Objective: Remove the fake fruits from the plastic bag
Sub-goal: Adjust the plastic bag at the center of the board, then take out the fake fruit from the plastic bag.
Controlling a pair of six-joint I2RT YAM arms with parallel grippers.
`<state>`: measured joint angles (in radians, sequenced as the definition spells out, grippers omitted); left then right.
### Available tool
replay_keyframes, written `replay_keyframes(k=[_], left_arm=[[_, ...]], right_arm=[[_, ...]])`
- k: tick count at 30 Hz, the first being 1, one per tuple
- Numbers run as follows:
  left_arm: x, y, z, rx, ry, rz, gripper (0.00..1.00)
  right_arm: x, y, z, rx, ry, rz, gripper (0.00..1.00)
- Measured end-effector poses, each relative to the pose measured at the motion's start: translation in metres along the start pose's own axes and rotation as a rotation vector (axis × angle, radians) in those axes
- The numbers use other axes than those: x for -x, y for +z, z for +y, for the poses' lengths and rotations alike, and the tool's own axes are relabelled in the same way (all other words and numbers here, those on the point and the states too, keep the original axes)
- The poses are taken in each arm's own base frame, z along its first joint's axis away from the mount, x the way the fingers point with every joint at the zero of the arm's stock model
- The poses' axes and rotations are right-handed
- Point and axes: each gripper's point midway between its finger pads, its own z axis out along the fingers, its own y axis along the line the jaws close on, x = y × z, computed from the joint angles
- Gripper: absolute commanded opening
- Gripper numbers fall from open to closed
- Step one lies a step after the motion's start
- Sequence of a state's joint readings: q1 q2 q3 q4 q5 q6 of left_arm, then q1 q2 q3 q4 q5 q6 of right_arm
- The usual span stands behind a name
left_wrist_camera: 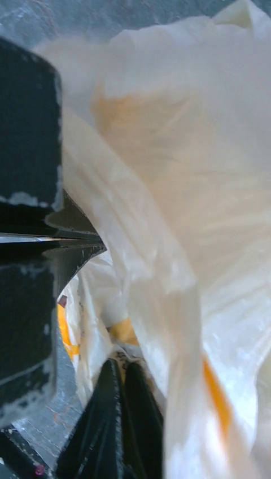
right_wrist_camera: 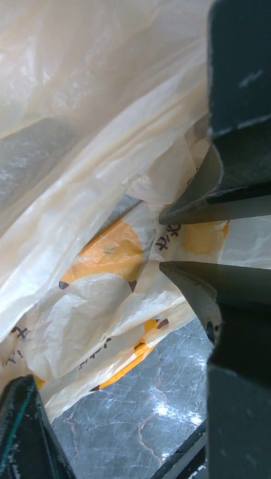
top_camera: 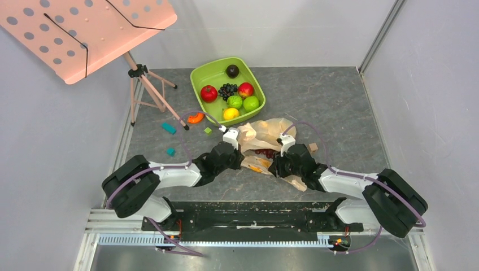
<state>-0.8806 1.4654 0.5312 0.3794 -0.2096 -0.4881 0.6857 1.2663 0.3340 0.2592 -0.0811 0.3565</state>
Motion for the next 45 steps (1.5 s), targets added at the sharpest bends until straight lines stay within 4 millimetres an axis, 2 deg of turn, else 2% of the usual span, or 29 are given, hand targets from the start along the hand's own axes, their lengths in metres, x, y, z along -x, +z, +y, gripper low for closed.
replay_keyframes(k=[5,9,11,15,16,19,23,31,40,45], left_arm=[[-0.009,-0.010,0.005,-0.003,0.002,0.005,0.02],[-0.003,-0.015,-0.002,-0.026,0.001,-0.019,0.02],[0.001,-0.016,-0.006,-0.036,0.001,-0.032,0.02],[0.002,-0.016,-0.009,-0.043,0.003,-0.037,0.02],[0.003,-0.016,-0.010,-0.044,0.003,-0.038,0.02],[0.004,-0.015,-0.013,-0.049,0.006,-0.040,0.02],[0.002,-0.012,-0.016,-0.051,0.009,-0.036,0.02],[-0.001,-0.008,-0.015,-0.043,0.012,-0.030,0.02],[-0.002,-0.005,-0.015,-0.042,0.013,-0.026,0.02],[-0.002,-0.005,-0.015,-0.042,0.013,-0.027,0.02]], right_arm=[[0.001,-0.002,0.000,-0.004,0.020,-0.011,0.42],[0.009,-0.008,0.002,-0.018,0.022,-0.019,0.44],[0.023,-0.010,0.005,-0.024,0.023,-0.036,0.42],[0.064,-0.010,0.015,-0.026,0.025,-0.108,0.40],[0.074,-0.010,0.018,-0.028,0.026,-0.127,0.41],[0.089,-0.007,0.021,-0.030,0.028,-0.146,0.49],[0.090,-0.001,0.018,-0.050,0.003,-0.125,0.52],[0.075,0.015,0.006,-0.086,-0.103,-0.037,0.53],[0.084,0.029,0.001,-0.105,-0.205,-0.032,0.74],[0.080,0.035,-0.004,-0.113,-0.265,-0.017,0.77]])
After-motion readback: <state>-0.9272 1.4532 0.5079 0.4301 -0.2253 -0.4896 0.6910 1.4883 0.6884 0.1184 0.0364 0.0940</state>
